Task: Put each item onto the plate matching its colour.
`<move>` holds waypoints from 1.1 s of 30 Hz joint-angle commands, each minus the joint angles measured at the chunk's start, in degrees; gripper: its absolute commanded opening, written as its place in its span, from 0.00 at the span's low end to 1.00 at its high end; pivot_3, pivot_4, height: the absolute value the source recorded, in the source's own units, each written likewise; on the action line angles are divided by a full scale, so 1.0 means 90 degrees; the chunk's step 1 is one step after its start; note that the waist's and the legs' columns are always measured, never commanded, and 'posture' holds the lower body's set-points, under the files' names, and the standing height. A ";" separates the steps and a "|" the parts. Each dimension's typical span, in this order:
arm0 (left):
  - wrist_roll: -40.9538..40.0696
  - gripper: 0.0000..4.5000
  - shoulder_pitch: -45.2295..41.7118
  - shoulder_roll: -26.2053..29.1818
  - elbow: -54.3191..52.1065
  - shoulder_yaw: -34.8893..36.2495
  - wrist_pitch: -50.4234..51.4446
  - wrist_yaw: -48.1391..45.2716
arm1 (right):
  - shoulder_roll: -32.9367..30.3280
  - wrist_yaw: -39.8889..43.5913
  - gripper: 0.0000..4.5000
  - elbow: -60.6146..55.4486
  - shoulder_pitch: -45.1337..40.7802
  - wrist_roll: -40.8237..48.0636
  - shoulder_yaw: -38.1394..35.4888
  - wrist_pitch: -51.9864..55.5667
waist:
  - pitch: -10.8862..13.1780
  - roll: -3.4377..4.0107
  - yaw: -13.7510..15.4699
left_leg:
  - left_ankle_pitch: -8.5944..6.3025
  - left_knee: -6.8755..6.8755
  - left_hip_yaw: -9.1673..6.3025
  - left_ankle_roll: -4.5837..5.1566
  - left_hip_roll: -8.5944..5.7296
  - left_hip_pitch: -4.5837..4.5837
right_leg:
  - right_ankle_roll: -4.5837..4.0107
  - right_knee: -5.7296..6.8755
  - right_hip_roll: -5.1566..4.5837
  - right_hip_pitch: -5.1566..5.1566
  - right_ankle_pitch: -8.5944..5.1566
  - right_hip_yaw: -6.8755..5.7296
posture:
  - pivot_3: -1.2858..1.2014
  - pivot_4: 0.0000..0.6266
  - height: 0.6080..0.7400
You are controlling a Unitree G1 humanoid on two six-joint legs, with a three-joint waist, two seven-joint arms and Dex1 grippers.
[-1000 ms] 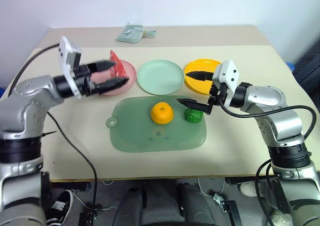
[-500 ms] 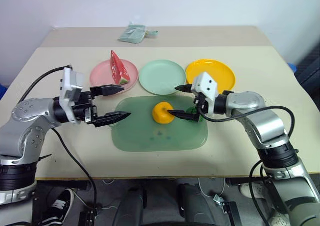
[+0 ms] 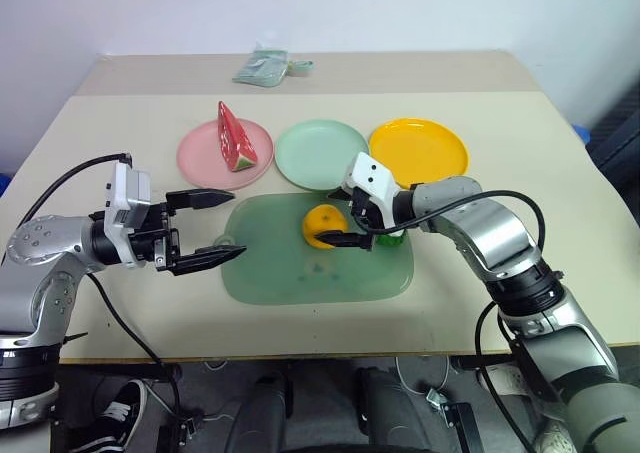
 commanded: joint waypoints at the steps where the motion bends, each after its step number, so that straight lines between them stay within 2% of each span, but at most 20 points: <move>1: -0.0097 0.99 0.0057 -0.0030 -0.0099 0.0174 -0.0140 0.0053 | 0.0206 -0.0214 1.00 0.0375 -0.0200 -0.0413 0.0228 -0.0242 | 0.0000 0.0000 -0.0001 | 0.0000 0.0000 0.0000 0.0000 0.0000 0.0000 | 0.0000 0.0000 0.0000 0.0000 0.0000 0.0000 | 0.52 0.24 0.99; 5: -0.0118 0.99 0.0116 -0.0055 -0.0186 0.0183 -0.0140 0.0125 | 0.0301 -0.0045 1.00 0.0495 -0.0136 -0.0430 0.0305 -0.0214 | 0.0000 0.0000 0.0013 | 0.0000 0.0001 0.0000 0.0000 -0.0002 -0.0001 | 0.0001 -0.0001 -0.0002 0.0000 0.0000 0.0000 | 0.52 0.24 0.99; 9: -0.0140 1.00 0.0117 -0.0087 -0.0256 0.0162 -0.0123 0.0231 | 0.0328 0.0106 0.76 0.0348 -0.0079 -0.0345 0.0234 -0.0283 | 0.0000 -0.0001 0.0009 | 0.0000 0.0001 -0.0001 0.0000 -0.0001 0.0000 | 0.0001 0.0000 -0.0001 0.0000 0.0000 -0.0001 | 0.52 0.24 0.99; 10: -0.0153 1.00 0.0113 -0.0084 -0.0272 0.0155 -0.0098 0.0252 | 0.0412 0.0092 0.75 0.0268 -0.0114 -0.0197 0.0042 -0.0263 | 0.0000 -0.0001 0.0006 | 0.0000 0.0001 -0.0001 0.0000 -0.0001 0.0000 | 0.0001 0.0000 -0.0001 0.0000 0.0000 0.0000 | 0.52 0.24 0.99; 14: -0.0204 1.00 0.0016 -0.0136 -0.0273 0.0133 0.0027 0.0461 | 0.0718 -0.0119 0.75 0.0269 -0.0366 0.0378 -0.0920 -0.0243 | 0.0000 0.0001 0.0004 | 0.0000 -0.0001 -0.0001 0.0000 -0.0001 0.0000 | 0.0001 0.0001 0.0000 -0.0001 0.0000 0.0000 | 0.52 0.24 0.99; 18: -0.0084 1.00 -0.0398 -0.0332 -0.0100 -0.0015 0.0239 0.1069 | 0.0672 -0.1370 0.75 0.1819 -0.1014 -0.0111 -0.1855 -0.1157 | 0.0000 0.0000 0.0046 | 0.0000 0.0004 -0.0002 0.0000 -0.0002 0.0000 | 0.0002 0.0003 -0.0001 0.0002 0.0001 -0.0001 | 0.52 0.24 0.99; 20: 0.0111 1.00 -0.0600 -0.0578 -0.0010 -0.0115 0.0180 0.1499 | 0.0511 -0.1909 0.75 0.2686 -0.1245 -0.0494 -0.1947 -0.1587 | -0.0001 -0.0002 0.0072 | 0.0001 0.0005 -0.0003 -0.0001 -0.0005 0.0000 | 0.0002 0.0001 -0.0003 0.0005 0.0002 -0.0002 | 0.52 0.24 0.99; 23: -0.0002 1.00 -0.0776 -0.0671 0.0094 -0.0282 0.0510 0.1545 | 0.0460 -0.2411 0.75 0.3802 -0.1569 -0.0812 -0.2031 -0.1898 | -0.0002 -0.0004 0.0023 | 0.0001 -0.0003 -0.0002 -0.0001 -0.0006 -0.0001 | 0.0001 -0.0005 -0.0003 0.0006 0.0002 -0.0002 | 0.52 0.24 0.99; 28: 0.0068 1.00 -0.1078 -0.0871 0.0088 -0.0355 0.0572 0.1941 | 0.0444 -0.2854 0.75 0.5151 -0.1793 -0.1359 -0.1914 -0.2907 | 0.0001 0.0001 -0.0133 | 0.0001 -0.0016 0.0004 -0.0001 -0.0002 -0.0003 | -0.0001 0.0000 0.0001 -0.0012 0.0001 0.0002 | 0.52 0.24 0.99; 30: -0.0250 1.00 -0.1096 -0.0795 -0.0005 -0.0343 0.0968 0.1861 | 0.0487 -0.2637 0.99 0.5338 -0.1800 -0.1327 -0.1939 -0.3065 | 0.0001 0.0002 -0.0193 | 0.0001 -0.0016 0.0008 -0.0001 -0.0002 -0.0003 | 0.0000 -0.0001 0.0001 -0.0012 0.0001 0.0006 | 0.52 0.24 0.99; 33: -0.0117 1.00 -0.1024 -0.0758 -0.0099 -0.0286 0.0859 0.1921 | 0.0534 -0.2572 0.99 0.5432 -0.1821 -0.1233 -0.2085 -0.3030 | 0.0003 0.0004 -0.0260 | 0.0000 -0.0017 0.0007 0.0000 -0.0002 -0.0003 | 0.0000 -0.0001 0.0002 -0.0013 0.0001 0.0009 | 0.52 0.24 0.99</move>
